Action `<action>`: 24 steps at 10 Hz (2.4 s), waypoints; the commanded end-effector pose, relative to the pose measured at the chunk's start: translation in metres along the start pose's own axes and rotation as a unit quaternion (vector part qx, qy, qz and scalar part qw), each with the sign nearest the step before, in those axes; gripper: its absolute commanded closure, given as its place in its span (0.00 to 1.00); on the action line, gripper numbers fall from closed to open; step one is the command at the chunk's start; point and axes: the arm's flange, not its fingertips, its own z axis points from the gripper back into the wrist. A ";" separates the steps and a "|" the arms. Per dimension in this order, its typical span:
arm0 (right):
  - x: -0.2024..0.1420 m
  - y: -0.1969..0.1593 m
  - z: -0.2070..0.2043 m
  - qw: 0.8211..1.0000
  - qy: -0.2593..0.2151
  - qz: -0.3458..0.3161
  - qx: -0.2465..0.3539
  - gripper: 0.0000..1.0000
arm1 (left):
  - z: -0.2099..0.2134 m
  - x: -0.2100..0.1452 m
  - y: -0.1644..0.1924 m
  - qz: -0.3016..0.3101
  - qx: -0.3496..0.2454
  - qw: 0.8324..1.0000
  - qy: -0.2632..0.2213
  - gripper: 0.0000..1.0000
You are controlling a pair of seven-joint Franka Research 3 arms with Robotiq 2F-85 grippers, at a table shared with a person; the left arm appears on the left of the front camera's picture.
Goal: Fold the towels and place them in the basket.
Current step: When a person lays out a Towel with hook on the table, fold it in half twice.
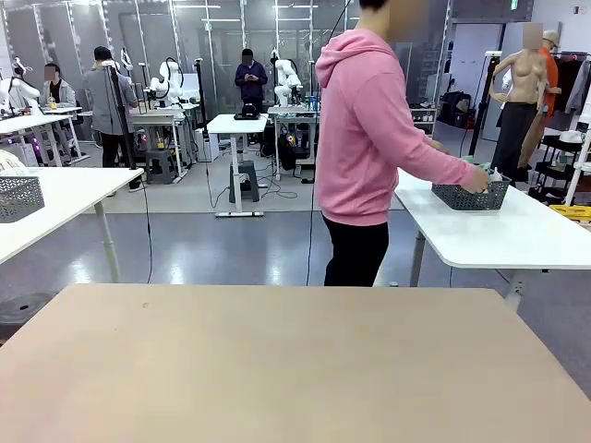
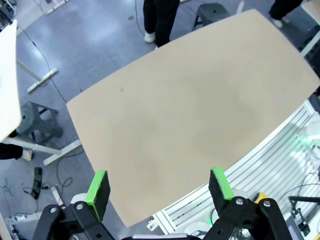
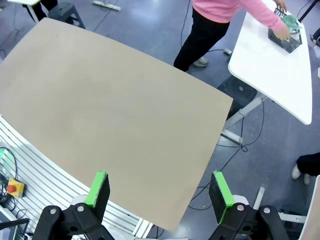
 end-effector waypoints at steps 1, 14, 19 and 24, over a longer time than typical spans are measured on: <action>0.000 0.001 0.003 1.000 -0.005 0.000 0.002 0.00 | 0.007 0.001 -0.002 -0.005 0.004 1.000 -0.003 0.00; 0.000 0.001 0.003 1.000 -0.005 0.000 0.002 0.00 | 0.007 0.001 -0.002 -0.005 0.004 1.000 -0.003 0.00; 0.000 0.001 0.003 1.000 -0.005 0.000 0.002 0.00 | 0.007 0.001 -0.002 -0.005 0.004 1.000 -0.003 0.00; 0.000 0.001 0.003 1.000 -0.005 0.000 0.002 0.00 | 0.007 0.001 -0.002 -0.005 0.004 1.000 -0.003 0.00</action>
